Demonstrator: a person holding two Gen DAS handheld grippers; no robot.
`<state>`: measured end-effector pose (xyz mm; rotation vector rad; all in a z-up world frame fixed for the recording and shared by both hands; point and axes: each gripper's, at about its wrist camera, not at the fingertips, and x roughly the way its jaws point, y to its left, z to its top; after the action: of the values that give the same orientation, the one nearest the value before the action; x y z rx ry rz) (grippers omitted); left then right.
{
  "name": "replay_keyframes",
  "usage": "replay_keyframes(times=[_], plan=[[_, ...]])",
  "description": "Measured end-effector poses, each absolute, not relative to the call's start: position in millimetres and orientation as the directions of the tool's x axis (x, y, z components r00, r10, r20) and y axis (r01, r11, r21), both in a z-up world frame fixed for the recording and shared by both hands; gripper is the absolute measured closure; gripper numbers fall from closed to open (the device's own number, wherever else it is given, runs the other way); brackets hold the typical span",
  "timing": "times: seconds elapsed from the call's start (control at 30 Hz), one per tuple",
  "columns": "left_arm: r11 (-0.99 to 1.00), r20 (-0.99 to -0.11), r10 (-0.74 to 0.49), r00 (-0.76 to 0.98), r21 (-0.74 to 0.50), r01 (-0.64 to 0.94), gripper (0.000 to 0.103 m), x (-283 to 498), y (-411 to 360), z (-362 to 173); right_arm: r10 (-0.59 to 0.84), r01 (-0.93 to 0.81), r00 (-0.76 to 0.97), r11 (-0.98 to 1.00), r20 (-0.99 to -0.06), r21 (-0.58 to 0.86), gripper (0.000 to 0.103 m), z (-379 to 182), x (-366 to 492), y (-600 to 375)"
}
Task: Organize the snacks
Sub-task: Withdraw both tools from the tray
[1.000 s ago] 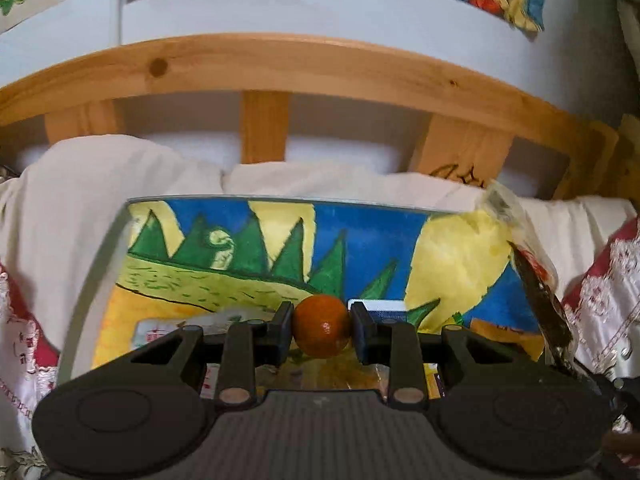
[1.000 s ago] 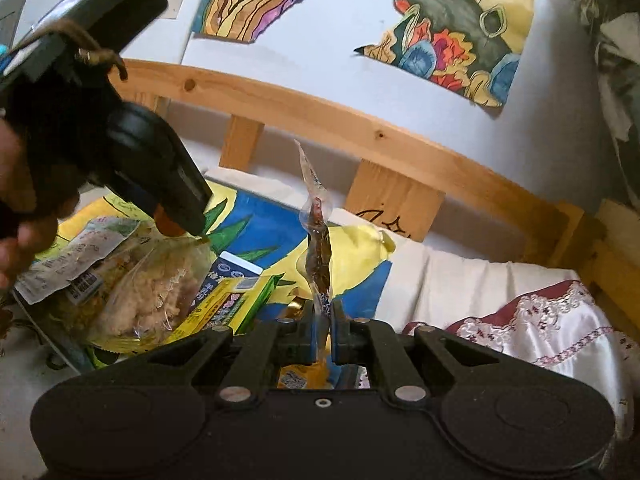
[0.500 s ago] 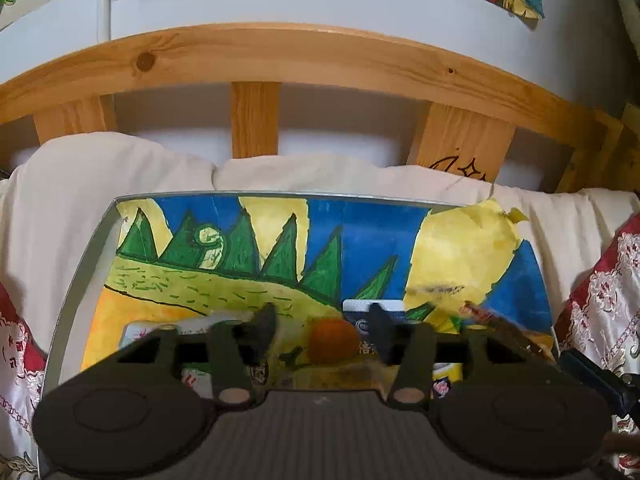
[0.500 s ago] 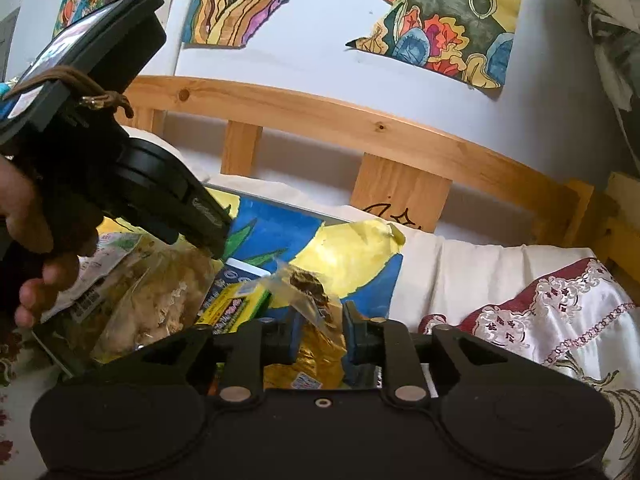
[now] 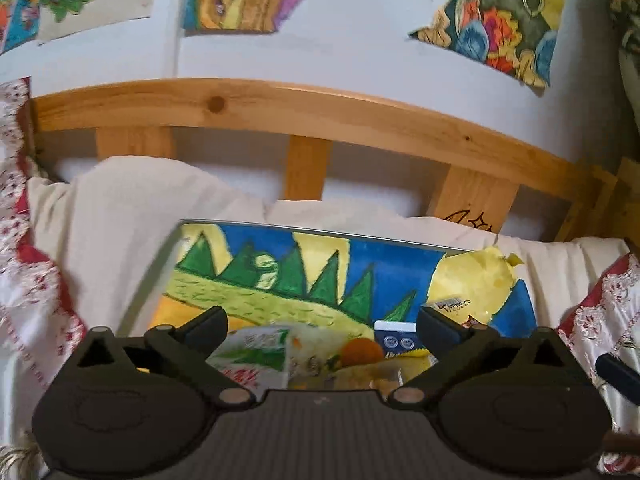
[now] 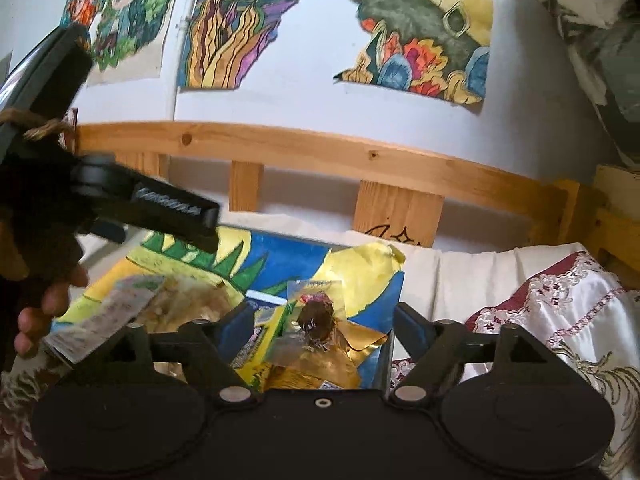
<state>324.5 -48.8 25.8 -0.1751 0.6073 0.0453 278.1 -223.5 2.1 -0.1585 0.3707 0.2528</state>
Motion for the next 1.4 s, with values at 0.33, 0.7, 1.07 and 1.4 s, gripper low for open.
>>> replay_keyframes(times=[0.33,0.7,1.07,1.4], plan=[[0.985,-0.525,-0.015,0.851,-0.155,-0.079,0.001,266,-27,42,0.216,-0.254,0.928,0.963,-0.304,-0.092,0.004,28,236,-220],[0.974,-0.519,-0.018,0.855,-0.201,-0.102,0.001,207,-1,50,0.245,-0.280,0.918,0.957,-0.311,-0.072,0.001,39,196,-210],[0.983,-0.501,0.060,0.864,-0.119,-0.137,0.001,159,8,43,0.248,-0.289,0.915,0.953,-0.318,-0.089,0.001,36,153,-205],[0.989,-0.493,0.074,0.867,-0.077,-0.128,0.001,115,4,31,0.253,-0.291,0.908,0.954,-0.334,-0.068,0.001,33,117,-208]])
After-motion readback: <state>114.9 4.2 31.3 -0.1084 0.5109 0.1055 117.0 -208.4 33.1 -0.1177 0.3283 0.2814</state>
